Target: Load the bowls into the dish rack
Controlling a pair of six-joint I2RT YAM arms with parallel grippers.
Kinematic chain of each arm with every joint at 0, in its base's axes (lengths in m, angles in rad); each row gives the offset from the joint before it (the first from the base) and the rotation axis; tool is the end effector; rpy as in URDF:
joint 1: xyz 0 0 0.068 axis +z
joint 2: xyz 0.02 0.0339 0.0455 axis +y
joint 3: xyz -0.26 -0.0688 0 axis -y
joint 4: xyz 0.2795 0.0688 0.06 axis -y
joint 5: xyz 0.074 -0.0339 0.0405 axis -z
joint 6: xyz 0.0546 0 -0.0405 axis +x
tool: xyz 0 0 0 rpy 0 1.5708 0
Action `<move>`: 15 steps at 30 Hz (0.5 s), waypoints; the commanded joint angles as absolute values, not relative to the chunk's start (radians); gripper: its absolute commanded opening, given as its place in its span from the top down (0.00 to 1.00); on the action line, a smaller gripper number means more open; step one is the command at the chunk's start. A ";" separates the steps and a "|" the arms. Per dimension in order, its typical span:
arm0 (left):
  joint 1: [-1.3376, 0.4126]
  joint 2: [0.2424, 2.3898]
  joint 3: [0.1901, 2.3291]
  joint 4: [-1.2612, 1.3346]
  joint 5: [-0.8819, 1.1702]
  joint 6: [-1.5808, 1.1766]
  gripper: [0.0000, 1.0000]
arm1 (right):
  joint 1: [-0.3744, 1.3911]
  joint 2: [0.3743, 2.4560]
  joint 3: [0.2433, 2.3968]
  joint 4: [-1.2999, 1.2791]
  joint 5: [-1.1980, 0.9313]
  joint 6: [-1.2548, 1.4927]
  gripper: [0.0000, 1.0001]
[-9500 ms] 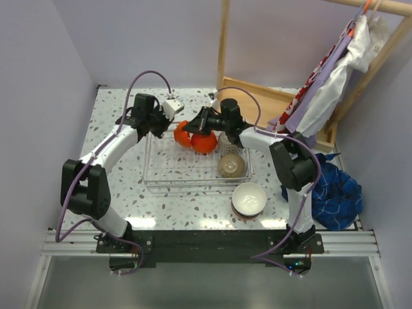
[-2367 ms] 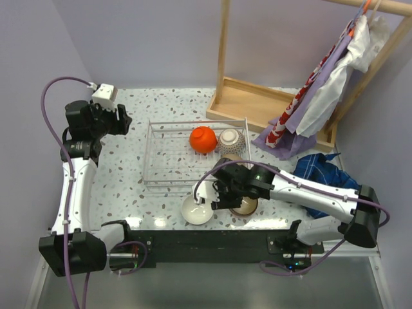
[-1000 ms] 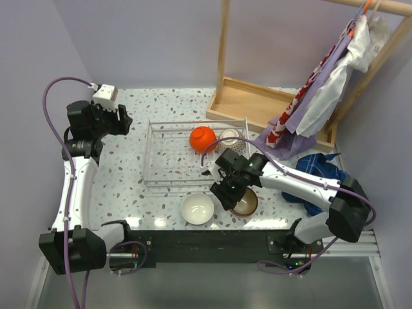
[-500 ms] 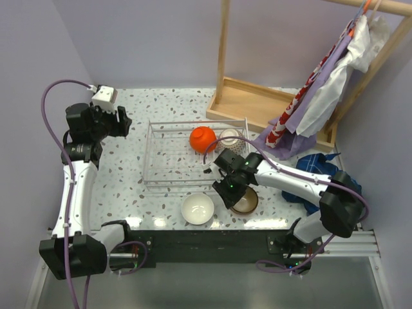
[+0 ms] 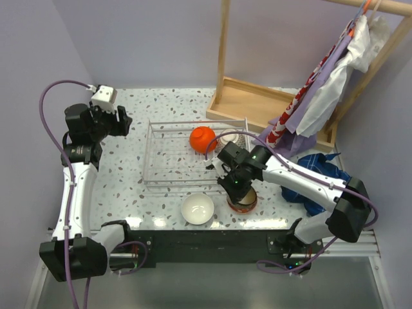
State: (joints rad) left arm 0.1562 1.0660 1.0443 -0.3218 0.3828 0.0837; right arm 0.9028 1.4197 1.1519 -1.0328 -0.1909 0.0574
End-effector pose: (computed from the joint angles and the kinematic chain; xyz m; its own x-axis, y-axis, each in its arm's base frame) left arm 0.2920 0.0253 0.3530 -0.3145 0.0290 -0.9488 0.2302 0.9720 -0.0466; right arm 0.1779 0.2422 0.2315 -0.6420 -0.7227 -0.2560 -0.7666 0.6109 0.1979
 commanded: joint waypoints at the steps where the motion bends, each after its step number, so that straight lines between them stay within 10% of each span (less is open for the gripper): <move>1: 0.164 1.051 1.049 -0.267 0.416 0.061 0.36 | 0.904 1.387 1.227 -1.092 -0.176 0.006 1.00; 15: 0.164 1.078 1.095 -0.265 0.442 0.066 0.36 | 1.081 1.396 1.456 -1.273 -0.333 -0.152 1.00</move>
State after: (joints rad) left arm 0.1562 1.0687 1.0473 -0.3077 0.4107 0.0708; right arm 1.0584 1.4185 1.3617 -1.1889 -0.2638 -0.0818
